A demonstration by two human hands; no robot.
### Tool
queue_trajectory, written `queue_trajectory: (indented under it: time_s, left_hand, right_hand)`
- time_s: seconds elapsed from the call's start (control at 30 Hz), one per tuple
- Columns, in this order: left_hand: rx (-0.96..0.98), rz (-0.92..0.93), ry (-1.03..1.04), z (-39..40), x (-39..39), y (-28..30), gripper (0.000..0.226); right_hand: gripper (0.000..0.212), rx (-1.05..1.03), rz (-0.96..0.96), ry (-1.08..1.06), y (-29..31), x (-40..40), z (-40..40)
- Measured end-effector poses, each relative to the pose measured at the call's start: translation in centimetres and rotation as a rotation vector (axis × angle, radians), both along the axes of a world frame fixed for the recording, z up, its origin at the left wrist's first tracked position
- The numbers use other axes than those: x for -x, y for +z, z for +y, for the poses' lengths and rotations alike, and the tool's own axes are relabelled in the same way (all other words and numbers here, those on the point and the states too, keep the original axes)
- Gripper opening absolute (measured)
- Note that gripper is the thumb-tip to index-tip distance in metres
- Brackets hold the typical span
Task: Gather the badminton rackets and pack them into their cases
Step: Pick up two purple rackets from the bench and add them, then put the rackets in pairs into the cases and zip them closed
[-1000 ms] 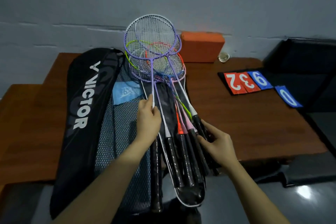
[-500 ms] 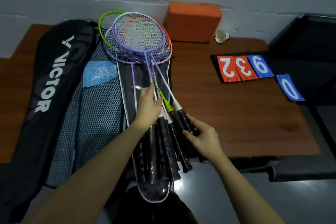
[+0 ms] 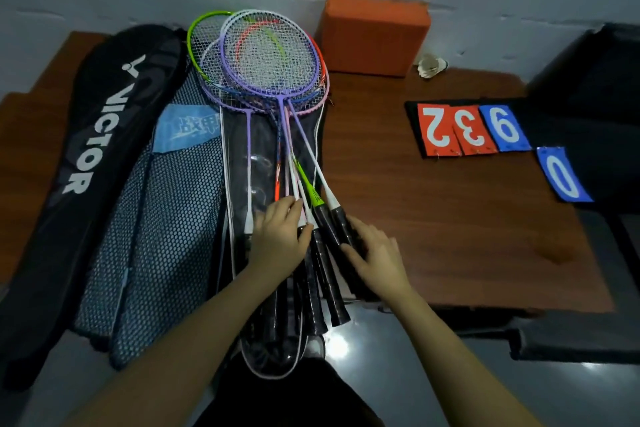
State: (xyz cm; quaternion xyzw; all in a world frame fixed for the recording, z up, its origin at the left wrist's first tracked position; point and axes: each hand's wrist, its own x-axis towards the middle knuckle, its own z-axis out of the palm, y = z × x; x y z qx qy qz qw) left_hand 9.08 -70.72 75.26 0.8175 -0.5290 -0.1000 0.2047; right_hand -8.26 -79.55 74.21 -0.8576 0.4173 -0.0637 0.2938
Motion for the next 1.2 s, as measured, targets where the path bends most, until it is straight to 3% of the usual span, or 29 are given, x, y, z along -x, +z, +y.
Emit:
queue_trajectory:
  time_s: [0.23,0.5,0.77,0.97,1.2]
  left_hand:
    - [0.009,-0.042,-0.022,1.0,-0.9,0.7,0.046]
    - [0.000,-0.136,0.154,6.0,-8.4,4.2,0.050]
    - [-0.015,-0.133,0.306,14.9,-19.6,2.9,0.045]
    - [-0.144,-0.014,0.292,17.8,-27.7,0.9,0.057]
    - [-0.227,0.025,0.157,18.4,-29.6,-1.7,0.077]
  right_hand:
    - [0.048,0.250,0.020,0.090,1.7,-1.3,-0.9]
    - [0.041,0.424,-0.113,0.251,4.7,-11.4,1.1]
    - [0.036,0.297,-0.191,0.291,3.9,-24.4,7.2]
    - [0.029,0.189,-0.165,0.218,2.3,-33.0,11.9]
    - [0.038,0.117,-0.047,0.127,0.2,-38.4,15.1]
